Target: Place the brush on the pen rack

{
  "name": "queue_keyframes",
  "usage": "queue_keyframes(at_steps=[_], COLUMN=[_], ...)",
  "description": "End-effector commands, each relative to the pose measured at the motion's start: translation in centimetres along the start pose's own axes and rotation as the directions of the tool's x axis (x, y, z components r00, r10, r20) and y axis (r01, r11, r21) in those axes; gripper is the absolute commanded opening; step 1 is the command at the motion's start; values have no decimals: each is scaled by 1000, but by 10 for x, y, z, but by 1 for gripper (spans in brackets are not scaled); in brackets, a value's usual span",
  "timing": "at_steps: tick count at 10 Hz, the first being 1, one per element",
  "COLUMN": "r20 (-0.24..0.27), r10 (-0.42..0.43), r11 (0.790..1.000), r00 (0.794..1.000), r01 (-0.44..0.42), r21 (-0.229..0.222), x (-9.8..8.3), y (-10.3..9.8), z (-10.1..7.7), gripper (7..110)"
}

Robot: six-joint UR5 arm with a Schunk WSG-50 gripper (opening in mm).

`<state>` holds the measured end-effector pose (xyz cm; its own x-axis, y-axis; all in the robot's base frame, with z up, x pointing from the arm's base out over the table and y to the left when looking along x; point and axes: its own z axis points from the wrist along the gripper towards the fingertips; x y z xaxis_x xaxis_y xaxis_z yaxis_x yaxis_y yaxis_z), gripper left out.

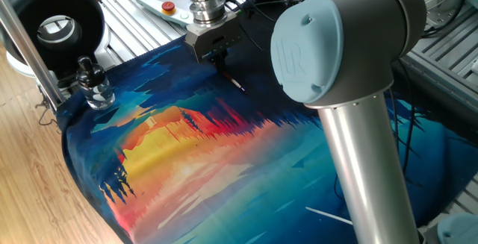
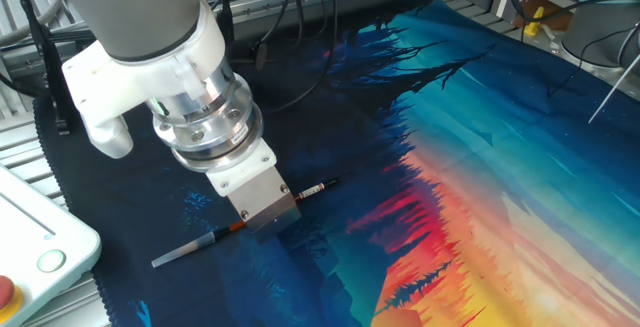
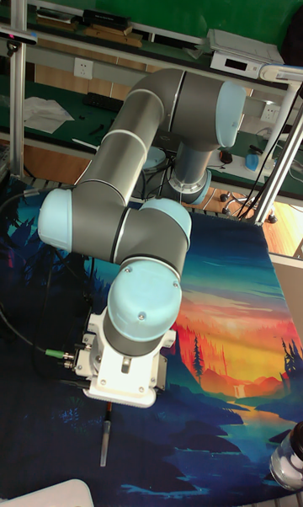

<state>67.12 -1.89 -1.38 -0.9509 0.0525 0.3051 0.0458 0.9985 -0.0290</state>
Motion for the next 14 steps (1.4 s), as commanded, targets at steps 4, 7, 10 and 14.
queue_keyframes(at_steps=[4, 7, 10, 14], r20=[-6, -7, -12, -24], r10=[26, 16, -56, -151], r11=[1000, 1000, 998, 988], r00=[1000, 1000, 998, 988], r01=[-26, -16, 56, 152], r21=[2, -10, 21, 34], x=[4, 6, 18, 59], y=[2, 5, -6, -6], z=[-7, -9, -22, -55], gripper=[7, 7, 7, 7])
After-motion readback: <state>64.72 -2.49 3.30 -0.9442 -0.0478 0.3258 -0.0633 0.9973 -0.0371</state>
